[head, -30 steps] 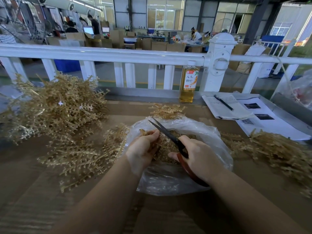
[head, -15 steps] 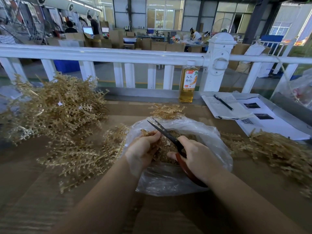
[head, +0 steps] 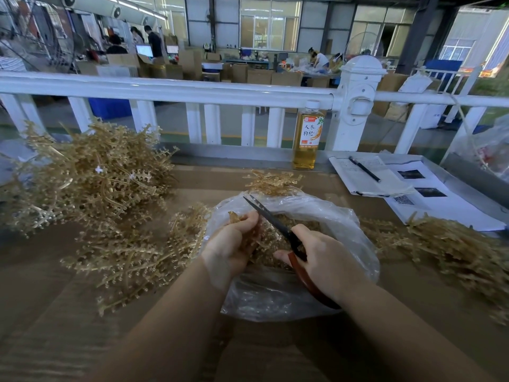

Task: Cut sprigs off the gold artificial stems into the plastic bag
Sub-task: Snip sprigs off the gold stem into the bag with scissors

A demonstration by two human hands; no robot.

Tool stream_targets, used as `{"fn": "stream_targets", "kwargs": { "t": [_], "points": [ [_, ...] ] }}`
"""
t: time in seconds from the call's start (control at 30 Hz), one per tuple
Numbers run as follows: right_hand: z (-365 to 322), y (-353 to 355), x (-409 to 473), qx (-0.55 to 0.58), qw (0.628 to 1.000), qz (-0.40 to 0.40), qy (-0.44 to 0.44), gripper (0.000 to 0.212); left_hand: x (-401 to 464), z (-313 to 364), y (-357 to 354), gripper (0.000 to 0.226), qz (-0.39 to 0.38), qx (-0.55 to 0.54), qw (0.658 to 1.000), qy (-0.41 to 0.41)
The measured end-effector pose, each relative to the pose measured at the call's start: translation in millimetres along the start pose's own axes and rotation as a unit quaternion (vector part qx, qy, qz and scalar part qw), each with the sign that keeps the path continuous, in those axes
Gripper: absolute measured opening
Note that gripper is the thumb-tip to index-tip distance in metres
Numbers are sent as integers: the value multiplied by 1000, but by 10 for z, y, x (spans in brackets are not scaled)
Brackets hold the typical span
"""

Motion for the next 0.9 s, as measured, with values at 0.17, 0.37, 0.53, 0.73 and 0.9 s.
{"fn": "stream_targets", "kwargs": {
  "t": [0.17,0.37,0.53,0.73,0.9],
  "points": [
    [-21,-8,12,6,1000,-7,-2,31,-8,-11,-24,2,-16,44,999,-4],
    [-48,-2,21,28,1000,-14,-5,31,-18,-10,-36,13,-49,60,997,8],
    [-71,8,26,33,999,-18,-3,31,-11,-14,-30,11,-58,52,997,9],
    [-79,11,25,26,1000,-12,-11,31,-28,-9,-64,12,-82,53,995,10],
    [-83,21,18,18,1000,-10,-15,34,-35,-8,-59,9,-72,58,996,4]
  ]
}}
Point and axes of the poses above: each hand's wrist, its own x-axis towards the middle knuckle, its own y-axis out of the back of the hand, z = x × y, the point moved 6 cm from there along x, towards the middle knuckle, and after that the axes turned 5 degrees about -y, right-handed, at the moved point
